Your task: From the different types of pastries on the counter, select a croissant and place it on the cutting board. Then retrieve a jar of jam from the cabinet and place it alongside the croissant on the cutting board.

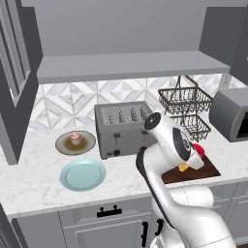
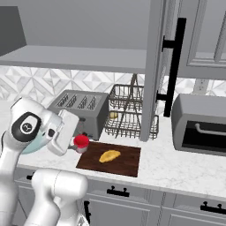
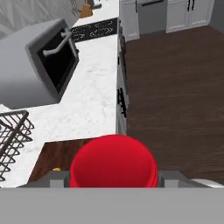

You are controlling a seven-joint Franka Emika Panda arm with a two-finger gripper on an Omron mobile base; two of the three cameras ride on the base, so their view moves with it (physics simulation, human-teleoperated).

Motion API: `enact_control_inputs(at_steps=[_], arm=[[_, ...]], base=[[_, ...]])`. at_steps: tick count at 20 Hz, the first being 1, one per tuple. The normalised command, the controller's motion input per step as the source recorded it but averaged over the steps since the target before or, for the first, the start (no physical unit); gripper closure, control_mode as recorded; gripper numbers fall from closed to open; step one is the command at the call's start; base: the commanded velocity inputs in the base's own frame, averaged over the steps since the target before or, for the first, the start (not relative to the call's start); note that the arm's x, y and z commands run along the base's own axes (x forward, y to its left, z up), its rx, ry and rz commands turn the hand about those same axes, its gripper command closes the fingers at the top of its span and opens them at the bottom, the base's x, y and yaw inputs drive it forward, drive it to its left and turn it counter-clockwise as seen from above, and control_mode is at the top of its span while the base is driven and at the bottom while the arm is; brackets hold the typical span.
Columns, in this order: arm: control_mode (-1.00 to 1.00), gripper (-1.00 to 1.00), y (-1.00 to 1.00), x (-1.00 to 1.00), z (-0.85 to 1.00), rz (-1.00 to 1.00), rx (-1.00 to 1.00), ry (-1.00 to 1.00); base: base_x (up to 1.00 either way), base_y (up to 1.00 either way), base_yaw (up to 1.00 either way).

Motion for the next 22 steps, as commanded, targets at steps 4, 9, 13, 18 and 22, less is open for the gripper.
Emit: enact_control_inputs(at_steps=[4, 9, 13, 18, 22], arm=[[-1.00, 1.00, 0.00, 0.03, -0.21, 0.00, -0.01, 0.07], [-1.00, 1.00, -0.01, 0.26, -0.60, 0.00, -0.24, 0.05], [-1.00, 1.00, -0.15, 0.29, -0.61, 0.00, -0.27, 0.01], [-1.00, 1.00, -0.23, 0.33, -0.44, 0.00, -0.11, 0.00], [-1.00, 1.00, -0.13, 0.52, -0.20, 0.00, 0.00, 0.01]], base=[[0.00, 0.00, 0.00], [0.00, 0.00, 0.00], [0.00, 0.00, 0.00], [0.00, 0.00, 0.00], [0.00, 0.00, 0.00]])
